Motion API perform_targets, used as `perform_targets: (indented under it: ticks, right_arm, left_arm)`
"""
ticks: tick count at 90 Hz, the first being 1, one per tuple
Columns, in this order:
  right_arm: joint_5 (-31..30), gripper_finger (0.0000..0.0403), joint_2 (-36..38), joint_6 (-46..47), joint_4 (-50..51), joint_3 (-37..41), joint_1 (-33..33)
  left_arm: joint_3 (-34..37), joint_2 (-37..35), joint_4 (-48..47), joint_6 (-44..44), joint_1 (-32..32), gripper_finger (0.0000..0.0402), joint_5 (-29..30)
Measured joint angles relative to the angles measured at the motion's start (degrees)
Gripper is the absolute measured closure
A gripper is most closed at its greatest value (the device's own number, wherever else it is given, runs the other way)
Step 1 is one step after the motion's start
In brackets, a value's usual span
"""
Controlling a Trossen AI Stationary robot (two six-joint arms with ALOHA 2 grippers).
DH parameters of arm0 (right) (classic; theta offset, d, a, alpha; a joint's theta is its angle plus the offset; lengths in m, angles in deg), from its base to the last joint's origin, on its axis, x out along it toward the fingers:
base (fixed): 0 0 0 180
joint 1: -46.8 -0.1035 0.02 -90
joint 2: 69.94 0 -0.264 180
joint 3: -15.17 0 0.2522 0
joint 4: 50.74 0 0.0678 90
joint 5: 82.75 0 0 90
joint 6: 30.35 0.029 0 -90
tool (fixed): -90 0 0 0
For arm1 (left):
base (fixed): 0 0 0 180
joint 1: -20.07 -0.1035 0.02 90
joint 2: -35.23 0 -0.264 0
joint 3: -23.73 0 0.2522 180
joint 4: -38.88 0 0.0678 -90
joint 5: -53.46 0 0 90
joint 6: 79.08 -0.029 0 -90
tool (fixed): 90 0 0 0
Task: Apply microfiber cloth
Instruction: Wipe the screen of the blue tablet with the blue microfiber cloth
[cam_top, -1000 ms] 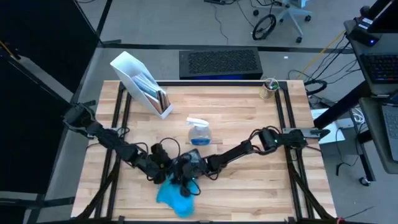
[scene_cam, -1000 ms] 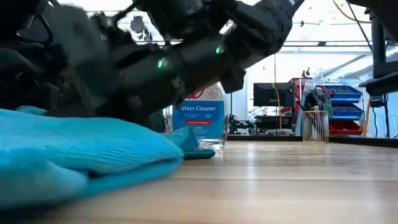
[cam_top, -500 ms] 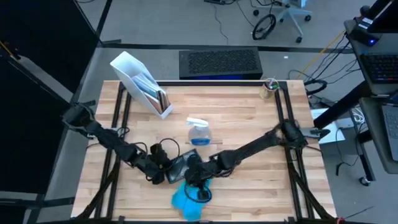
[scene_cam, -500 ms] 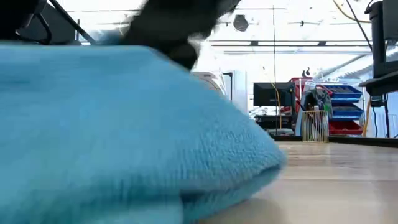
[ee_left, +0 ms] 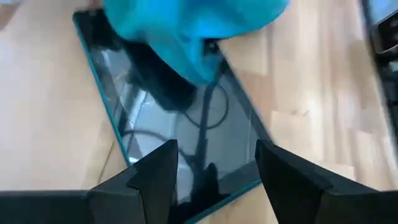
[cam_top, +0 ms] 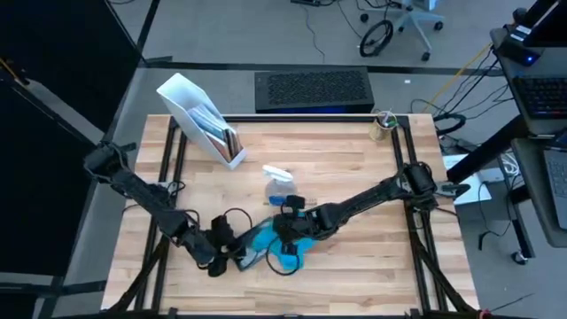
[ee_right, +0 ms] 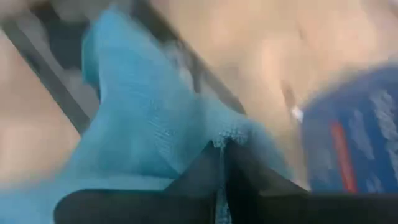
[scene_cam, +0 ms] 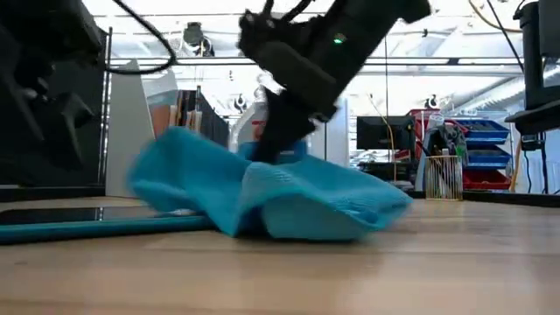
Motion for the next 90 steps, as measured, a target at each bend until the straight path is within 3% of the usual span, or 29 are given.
perform_targets:
  ticks: [26,49,80,90]
  right_arm:
    - [3.88,0.0403,-5.26,4.01,-8.0,1.45,-0.56]
    - [6.72,0.0403,-5.79,8.65,-9.68,1.55,-4.49]
    - [8.59,0.0403,-6.15,9.0,-15.23,1.72,-5.92]
    - [8.71,0.0403,-3.85,6.99,-10.07,0.94,-5.79]
  left_arm:
    - [-0.44,8.23,0.9,1.65,-0.17,0.0199,2.0]
    - [-0.5,8.07,-4.82,1.49,-0.17,0.0199,3.37]
    - [-0.07,7.45,-6.76,1.73,-0.78,0.0199,9.41]
    - [-0.16,6.02,-7.06,1.77,-0.94,0.0199,9.42]
